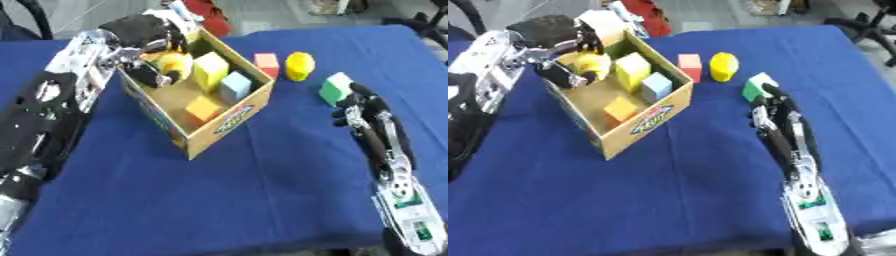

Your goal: Pick up objects on the table and place them in the box.

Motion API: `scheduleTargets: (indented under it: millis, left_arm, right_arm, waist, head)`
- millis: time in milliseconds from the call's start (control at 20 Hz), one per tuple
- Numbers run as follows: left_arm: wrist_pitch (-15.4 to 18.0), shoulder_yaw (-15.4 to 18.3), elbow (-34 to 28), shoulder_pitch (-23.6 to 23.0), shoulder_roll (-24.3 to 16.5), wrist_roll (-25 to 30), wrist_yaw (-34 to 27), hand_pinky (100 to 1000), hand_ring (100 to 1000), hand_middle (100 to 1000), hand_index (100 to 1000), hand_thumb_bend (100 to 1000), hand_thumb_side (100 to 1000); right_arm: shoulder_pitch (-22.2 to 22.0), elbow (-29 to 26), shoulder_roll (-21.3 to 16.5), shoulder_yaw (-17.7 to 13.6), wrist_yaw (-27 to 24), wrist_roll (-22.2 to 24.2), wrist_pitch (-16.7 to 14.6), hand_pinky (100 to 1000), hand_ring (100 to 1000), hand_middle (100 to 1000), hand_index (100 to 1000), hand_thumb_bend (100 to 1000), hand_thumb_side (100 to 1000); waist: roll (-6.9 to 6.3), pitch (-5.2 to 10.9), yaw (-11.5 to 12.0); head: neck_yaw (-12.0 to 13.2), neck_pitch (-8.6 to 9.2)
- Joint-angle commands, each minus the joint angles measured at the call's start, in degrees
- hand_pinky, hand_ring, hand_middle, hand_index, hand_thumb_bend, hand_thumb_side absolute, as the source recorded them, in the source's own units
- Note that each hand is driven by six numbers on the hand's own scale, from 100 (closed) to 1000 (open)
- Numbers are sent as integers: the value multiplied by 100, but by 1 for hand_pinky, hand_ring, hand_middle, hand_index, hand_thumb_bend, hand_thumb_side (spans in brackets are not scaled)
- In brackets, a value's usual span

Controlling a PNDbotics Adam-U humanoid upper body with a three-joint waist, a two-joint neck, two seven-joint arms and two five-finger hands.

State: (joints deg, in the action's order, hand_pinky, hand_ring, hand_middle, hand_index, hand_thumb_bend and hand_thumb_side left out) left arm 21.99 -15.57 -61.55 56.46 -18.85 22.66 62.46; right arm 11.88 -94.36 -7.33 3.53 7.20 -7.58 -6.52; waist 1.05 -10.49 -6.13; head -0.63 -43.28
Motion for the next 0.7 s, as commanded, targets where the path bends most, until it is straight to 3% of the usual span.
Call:
scheduleTargets:
  millis: [50,150,250,400,550,700]
  left_arm:
    - [0,15,-232,31,-260,266,-178,792,753,775,859,400,246]
    - [-44,43,-477,-52,-400,341,-331,828,791,817,881,425,393]
    - [-109,101,-771,-138,-554,350,-531,845,804,831,889,412,451]
    - [-269,267,-1376,-351,-838,126,-1010,816,741,765,869,272,354]
    - [-545,459,-2045,-714,-1167,-275,-1788,802,687,711,853,125,293]
    - [-883,615,-2655,-1180,-1456,-593,-2737,788,646,666,832,100,301]
  right_arm:
    - [67,-85,-100,-62,1,-22,1,565,598,604,879,100,634]
    - [80,-91,-129,-82,13,-36,7,565,598,604,879,100,631]
    - [98,-99,-179,-98,28,-44,16,565,598,605,880,100,625]
    - [169,-125,-426,-108,131,-20,42,568,599,607,883,100,602]
    - [305,-161,-959,-73,188,107,129,576,603,615,889,100,561]
    - [438,-162,-1633,-38,306,350,236,590,610,630,899,100,513]
  waist:
    - [1,76,34]
    - [3,79,64]
    - [6,83,88]
    - [25,91,123]
    - [58,108,172]
    - [97,129,236]
  head:
    - [-15,20]
    - [-34,17]
    - [-47,15]
    - [-86,18]
    - [-123,20]
    - [-149,10]
